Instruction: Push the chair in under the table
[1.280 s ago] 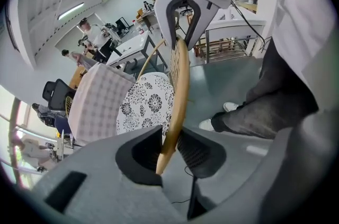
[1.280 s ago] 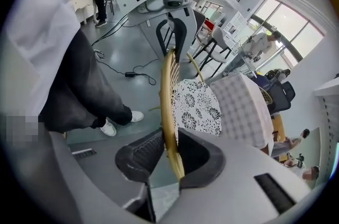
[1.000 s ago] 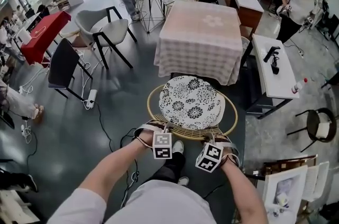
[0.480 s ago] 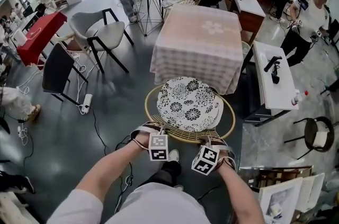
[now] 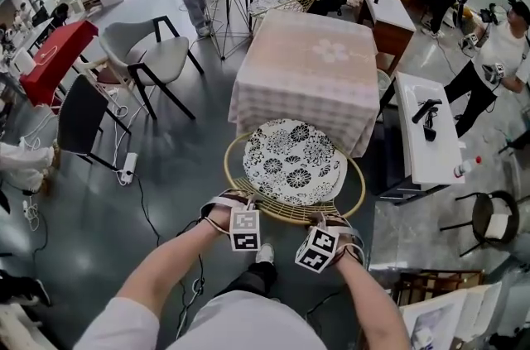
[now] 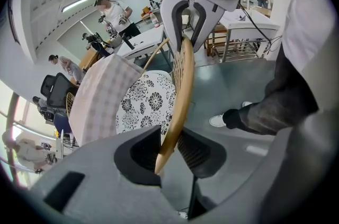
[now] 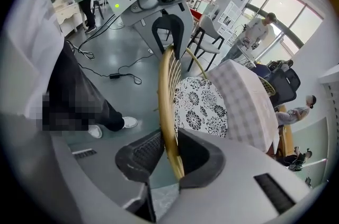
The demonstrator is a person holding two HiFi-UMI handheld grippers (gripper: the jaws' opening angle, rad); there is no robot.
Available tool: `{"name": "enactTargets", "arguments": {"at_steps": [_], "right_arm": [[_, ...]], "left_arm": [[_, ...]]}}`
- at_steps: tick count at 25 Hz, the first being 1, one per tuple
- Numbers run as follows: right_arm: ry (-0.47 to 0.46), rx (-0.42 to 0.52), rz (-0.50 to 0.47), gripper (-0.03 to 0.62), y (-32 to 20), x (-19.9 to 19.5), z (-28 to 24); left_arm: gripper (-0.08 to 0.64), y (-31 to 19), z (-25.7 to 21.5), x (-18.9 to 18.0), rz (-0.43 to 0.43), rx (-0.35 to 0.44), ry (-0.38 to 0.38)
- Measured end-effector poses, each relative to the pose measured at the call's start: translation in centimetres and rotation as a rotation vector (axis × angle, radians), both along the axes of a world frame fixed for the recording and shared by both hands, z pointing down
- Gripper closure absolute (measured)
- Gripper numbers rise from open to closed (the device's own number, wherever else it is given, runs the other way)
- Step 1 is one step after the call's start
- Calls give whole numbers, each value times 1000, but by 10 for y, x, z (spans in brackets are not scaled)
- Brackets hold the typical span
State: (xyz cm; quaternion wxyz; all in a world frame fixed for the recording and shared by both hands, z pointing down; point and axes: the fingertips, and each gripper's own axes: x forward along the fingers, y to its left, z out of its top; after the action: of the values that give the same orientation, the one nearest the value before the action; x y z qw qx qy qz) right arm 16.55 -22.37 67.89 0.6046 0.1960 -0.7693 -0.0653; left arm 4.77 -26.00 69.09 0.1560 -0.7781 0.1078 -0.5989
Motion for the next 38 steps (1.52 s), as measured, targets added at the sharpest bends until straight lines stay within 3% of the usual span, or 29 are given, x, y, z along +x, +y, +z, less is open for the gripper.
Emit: {"name": "enactTargets", "arguments": {"at_steps": [15, 38], "right_arm": [[34, 22, 31, 532, -79, 8, 0], [41, -18, 59, 534, -167, 14, 0]], "left_arm": [[463, -79, -3, 10, 16, 4, 19], [460, -172, -5, 18, 31, 9, 10]]}}
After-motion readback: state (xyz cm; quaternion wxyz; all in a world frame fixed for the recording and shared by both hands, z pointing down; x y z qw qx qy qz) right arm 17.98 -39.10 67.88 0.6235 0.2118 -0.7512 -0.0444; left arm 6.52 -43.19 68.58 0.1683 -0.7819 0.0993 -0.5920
